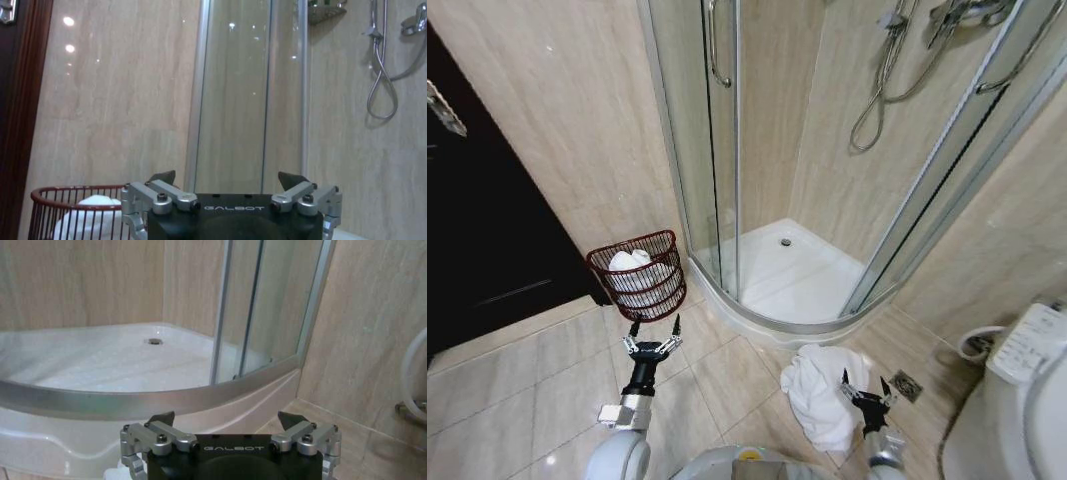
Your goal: Discard the used towel into the hamper.
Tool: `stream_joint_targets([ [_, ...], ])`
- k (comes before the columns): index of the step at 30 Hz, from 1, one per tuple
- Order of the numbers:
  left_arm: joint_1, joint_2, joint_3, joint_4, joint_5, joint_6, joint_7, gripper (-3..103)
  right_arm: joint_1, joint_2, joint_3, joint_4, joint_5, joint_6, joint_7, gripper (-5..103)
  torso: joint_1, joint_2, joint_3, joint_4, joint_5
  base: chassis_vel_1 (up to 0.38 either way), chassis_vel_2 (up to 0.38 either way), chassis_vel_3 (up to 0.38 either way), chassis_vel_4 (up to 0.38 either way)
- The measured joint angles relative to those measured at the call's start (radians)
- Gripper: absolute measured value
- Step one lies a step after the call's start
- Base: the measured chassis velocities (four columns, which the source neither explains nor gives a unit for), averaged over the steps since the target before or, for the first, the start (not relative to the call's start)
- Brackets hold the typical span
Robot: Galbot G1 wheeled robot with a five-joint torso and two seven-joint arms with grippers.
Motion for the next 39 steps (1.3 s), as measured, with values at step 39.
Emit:
stream_joint_targets([
  [39, -0.032, 0.005, -0.029, -0.024, -0.021, 0.018, 0.010, 100, 0.309, -0.069, -0.007, -0.405, 0.158, -0.272, -0.165, 100, -0.023, -0.082, -0.060, -0.0002, -0.0002, 0.000, 0.000, 0.000, 0.000],
])
